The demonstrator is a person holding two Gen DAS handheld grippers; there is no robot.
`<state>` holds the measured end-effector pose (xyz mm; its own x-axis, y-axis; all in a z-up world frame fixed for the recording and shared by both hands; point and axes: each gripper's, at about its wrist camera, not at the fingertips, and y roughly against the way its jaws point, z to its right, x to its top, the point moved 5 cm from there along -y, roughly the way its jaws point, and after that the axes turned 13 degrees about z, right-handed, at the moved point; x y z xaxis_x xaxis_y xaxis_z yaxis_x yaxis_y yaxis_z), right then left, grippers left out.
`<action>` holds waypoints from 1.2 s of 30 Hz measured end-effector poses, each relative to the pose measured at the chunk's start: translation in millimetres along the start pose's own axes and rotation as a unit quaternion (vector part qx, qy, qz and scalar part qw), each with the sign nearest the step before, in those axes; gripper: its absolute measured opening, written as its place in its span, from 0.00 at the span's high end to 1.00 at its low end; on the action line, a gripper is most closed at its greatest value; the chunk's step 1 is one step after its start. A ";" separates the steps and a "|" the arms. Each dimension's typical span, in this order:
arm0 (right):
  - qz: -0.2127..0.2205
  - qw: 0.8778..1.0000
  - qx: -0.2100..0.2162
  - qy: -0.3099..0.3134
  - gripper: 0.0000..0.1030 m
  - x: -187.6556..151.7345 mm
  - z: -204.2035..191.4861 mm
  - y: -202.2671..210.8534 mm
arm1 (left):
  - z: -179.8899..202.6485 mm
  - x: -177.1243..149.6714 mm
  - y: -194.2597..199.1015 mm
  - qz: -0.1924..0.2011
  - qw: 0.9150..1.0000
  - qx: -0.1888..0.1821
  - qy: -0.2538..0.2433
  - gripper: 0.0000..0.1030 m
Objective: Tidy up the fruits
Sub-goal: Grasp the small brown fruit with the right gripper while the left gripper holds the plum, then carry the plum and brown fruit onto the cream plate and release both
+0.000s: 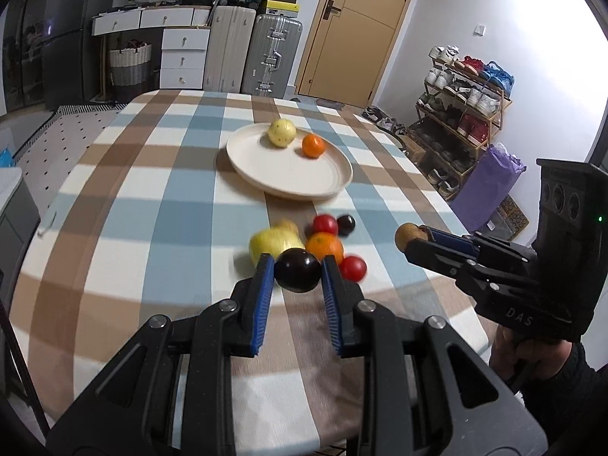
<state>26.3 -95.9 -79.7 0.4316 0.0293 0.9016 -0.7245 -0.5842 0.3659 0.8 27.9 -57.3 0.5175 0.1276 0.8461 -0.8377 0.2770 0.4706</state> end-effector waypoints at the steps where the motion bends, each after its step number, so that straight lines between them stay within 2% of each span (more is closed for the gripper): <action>1: 0.000 1.000 0.000 0.002 0.75 4.3 2.2 -3.6 | -0.4 4.9 -4.7 -0.001 1.000 0.001 -0.004 0.78; 6: -0.003 1.000 0.003 0.005 0.75 24.7 14.9 -21.4 | -3.6 31.1 -31.2 -0.016 1.000 -0.005 0.003 0.78; 22: -0.005 1.000 0.007 0.005 0.75 88.3 59.9 -83.7 | -15.0 116.5 -132.8 -0.038 0.999 -0.002 -0.025 0.78; 29: -0.019 1.000 0.000 0.002 0.75 98.2 83.9 -126.5 | -27.8 131.4 -187.9 -0.060 0.998 -0.006 -0.020 0.78; 36: -0.039 0.999 -0.011 0.006 0.75 94.5 100.6 -169.3 | -49.5 131.8 -256.0 -0.090 0.996 -0.003 0.010 0.78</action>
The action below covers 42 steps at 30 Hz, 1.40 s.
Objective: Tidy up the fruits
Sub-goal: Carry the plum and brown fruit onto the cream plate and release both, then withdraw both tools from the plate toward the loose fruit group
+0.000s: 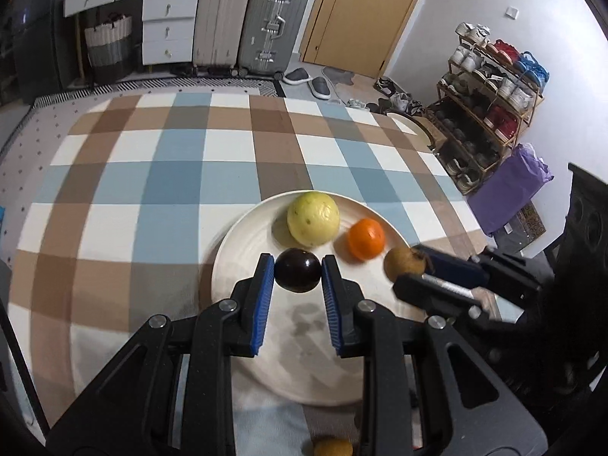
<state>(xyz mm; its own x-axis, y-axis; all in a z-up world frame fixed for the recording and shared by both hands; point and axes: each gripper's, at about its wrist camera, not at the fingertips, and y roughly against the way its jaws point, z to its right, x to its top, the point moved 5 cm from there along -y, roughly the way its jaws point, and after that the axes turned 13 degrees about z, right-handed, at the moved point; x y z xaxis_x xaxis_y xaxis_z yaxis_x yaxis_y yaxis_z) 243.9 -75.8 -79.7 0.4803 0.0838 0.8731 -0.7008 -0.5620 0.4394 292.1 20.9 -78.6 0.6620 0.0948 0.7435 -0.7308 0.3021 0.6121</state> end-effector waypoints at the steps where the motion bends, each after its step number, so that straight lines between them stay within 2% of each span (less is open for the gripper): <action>1: -0.003 1.000 -0.001 0.002 0.75 -0.9 1.9 -6.4 | -1.6 1.1 -5.6 -0.002 1.000 -0.001 0.001 0.78; 8: -0.020 1.000 -0.009 -0.020 0.75 -9.3 15.6 -31.4 | -7.1 -0.1 -40.6 -0.020 1.000 -0.002 0.005 0.78; 18: -0.025 0.999 -0.017 -0.021 0.75 -15.4 24.1 -46.7 | -7.6 -4.1 -64.9 -0.038 0.999 -0.011 0.017 0.78; 19: -0.026 0.999 -0.019 -0.021 0.72 -15.9 24.1 -47.3 | -6.1 -4.2 -65.3 -0.041 0.999 -0.013 0.017 0.77; 22: -0.015 0.999 -0.028 -0.012 0.59 -14.4 22.6 -41.6 | -3.0 -3.3 -58.2 -0.036 0.999 -0.014 0.015 0.72; 27: 0.007 0.999 -0.032 -0.013 0.57 -8.7 20.9 -19.3 | -3.8 -3.7 -36.6 -0.030 0.999 -0.007 0.020 0.70; 30: 0.022 0.999 -0.034 -0.018 0.51 -5.1 20.0 -0.2 | -1.9 -5.0 -21.1 -0.025 0.999 -0.006 0.021 0.70; 34: 0.040 0.998 -0.037 -0.030 0.51 -0.7 19.6 25.9 | 1.1 -7.4 4.2 -0.013 1.000 -0.002 0.022 0.70; 36: 0.045 0.997 -0.043 -0.033 0.47 0.0 19.0 39.6 | 3.3 -9.3 19.3 -0.003 1.000 0.000 0.023 0.70; 38: 0.060 0.996 -0.053 -0.035 0.35 0.7 18.0 56.2 | 6.6 -12.0 35.9 0.006 1.000 0.000 0.024 0.70; 42: 0.086 0.994 -0.053 -0.050 0.31 2.5 13.1 87.0 | 17.7 -18.1 72.8 0.035 0.999 0.006 0.017 0.70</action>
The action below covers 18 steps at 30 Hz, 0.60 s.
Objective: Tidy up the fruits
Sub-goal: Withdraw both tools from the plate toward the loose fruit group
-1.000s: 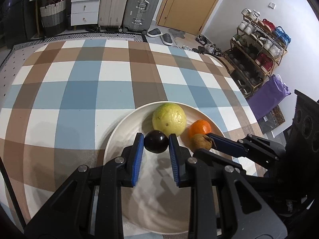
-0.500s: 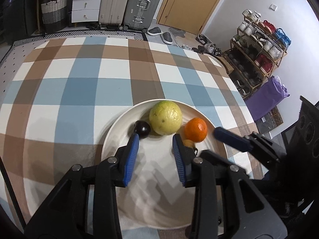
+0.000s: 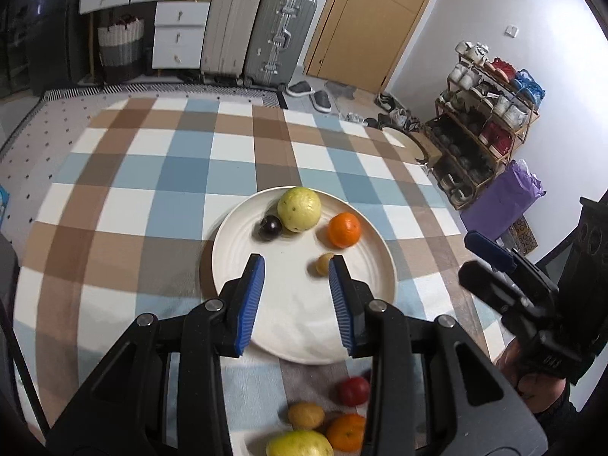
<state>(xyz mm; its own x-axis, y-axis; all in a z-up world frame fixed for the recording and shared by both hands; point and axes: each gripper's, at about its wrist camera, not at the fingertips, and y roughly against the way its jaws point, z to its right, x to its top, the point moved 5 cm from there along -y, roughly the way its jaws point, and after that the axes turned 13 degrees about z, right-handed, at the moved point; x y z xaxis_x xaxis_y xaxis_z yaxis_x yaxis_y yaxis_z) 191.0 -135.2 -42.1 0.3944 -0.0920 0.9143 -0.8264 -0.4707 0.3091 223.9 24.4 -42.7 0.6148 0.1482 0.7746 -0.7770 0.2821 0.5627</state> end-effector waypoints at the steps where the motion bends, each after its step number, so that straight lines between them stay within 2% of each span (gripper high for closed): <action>1: 0.008 1.000 0.000 -0.005 0.30 2.0 -1.7 9.2 | 3.4 -1.4 8.0 0.004 1.000 0.001 -0.003 0.70; 2: 0.014 1.000 0.000 -0.006 0.27 3.7 -3.4 16.5 | 7.4 -2.9 16.8 0.009 1.000 0.001 -0.008 0.70; 5: 0.030 1.000 -0.005 -0.005 0.14 8.4 -10.5 36.5 | 17.9 -5.6 47.8 0.038 0.999 0.010 -0.017 0.60; 7: 0.046 0.999 -0.011 -0.001 0.08 11.7 -16.3 51.5 | 25.1 -7.2 67.5 0.058 0.998 0.014 -0.021 0.45; 10: 0.064 0.998 -0.014 0.002 0.04 15.3 -24.6 70.9 | 34.1 -9.5 92.8 0.083 0.996 0.021 -0.032 0.30; 12: 0.071 0.997 -0.014 0.002 0.03 16.5 -29.9 82.4 | 39.9 -12.9 108.8 0.094 0.995 0.023 -0.038 0.28; 15: 0.081 0.997 -0.015 -0.004 0.02 16.7 -35.0 96.4 | 45.6 -20.5 130.4 0.106 0.993 0.024 -0.041 0.20; 18: 0.084 0.996 -0.014 -0.011 0.01 12.6 -40.3 107.4 | 49.4 -30.2 149.7 0.118 0.992 0.029 -0.046 0.19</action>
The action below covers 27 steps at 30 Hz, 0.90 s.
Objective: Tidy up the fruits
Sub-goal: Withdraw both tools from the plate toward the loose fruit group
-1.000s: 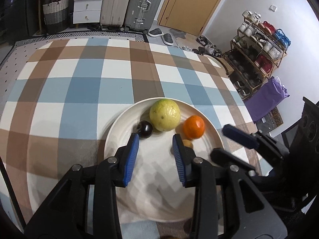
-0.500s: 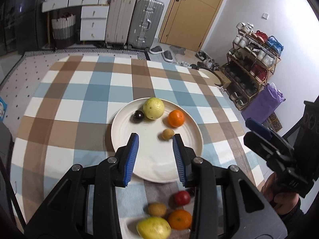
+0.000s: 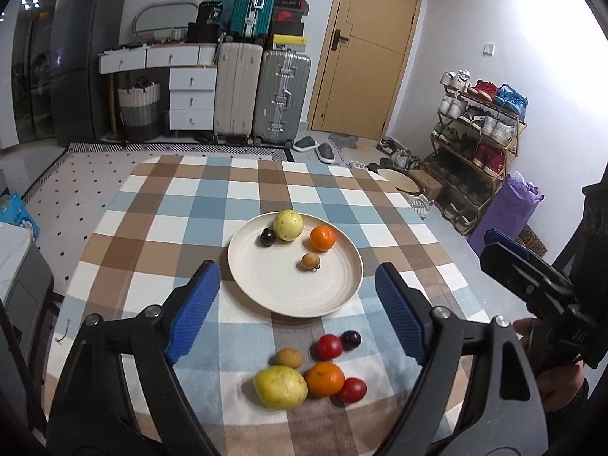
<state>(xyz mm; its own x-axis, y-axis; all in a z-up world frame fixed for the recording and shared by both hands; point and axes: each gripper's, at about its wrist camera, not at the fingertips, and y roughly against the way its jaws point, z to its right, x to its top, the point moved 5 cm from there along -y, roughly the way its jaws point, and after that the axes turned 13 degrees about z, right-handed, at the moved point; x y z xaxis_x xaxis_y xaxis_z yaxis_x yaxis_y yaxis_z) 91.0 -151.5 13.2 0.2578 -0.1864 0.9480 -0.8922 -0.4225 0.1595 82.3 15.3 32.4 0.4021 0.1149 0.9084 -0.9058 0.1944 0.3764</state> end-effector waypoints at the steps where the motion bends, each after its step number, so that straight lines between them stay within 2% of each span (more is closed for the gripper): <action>1: 0.001 1.000 0.000 0.000 0.01 -1.5 -1.8 3.4 | 0.8 -2.1 5.4 0.002 1.000 0.001 -0.002 0.18; 3: 0.000 1.000 0.005 -0.006 0.01 -5.5 -4.5 10.8 | 1.1 -7.5 15.4 0.004 1.000 0.009 -0.005 0.17; 7: -0.011 1.000 0.018 -0.018 0.01 -16.8 -10.2 20.5 | -2.6 -19.5 30.3 0.008 1.000 0.024 0.000 0.05; 9: -0.012 0.999 0.024 -0.018 0.01 -23.2 -13.0 27.9 | -4.6 -26.6 40.2 0.013 0.999 0.032 0.002 0.02; 14: -0.011 0.999 0.034 -0.032 0.00 -40.5 -14.8 41.7 | -6.6 -46.2 55.3 0.018 0.999 0.042 0.002 0.01; 22: -0.045 0.998 0.024 -0.022 0.00 -75.7 -16.0 47.0 | -8.8 -87.0 56.1 0.000 0.998 0.056 0.012 0.01; 27: -0.080 0.997 0.011 -0.017 0.00 -101.5 -13.9 46.1 | -12.4 -110.8 51.9 -0.012 0.998 0.061 0.017 0.01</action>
<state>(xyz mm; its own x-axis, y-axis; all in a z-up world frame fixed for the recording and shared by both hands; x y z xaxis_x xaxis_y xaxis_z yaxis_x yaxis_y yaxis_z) 18.6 -139.8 -71.8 0.4086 -0.1444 0.9012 -0.8304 -0.4685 0.3015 -7.6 24.8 -51.0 0.4260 0.1452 0.8930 -0.9047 0.0776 0.4189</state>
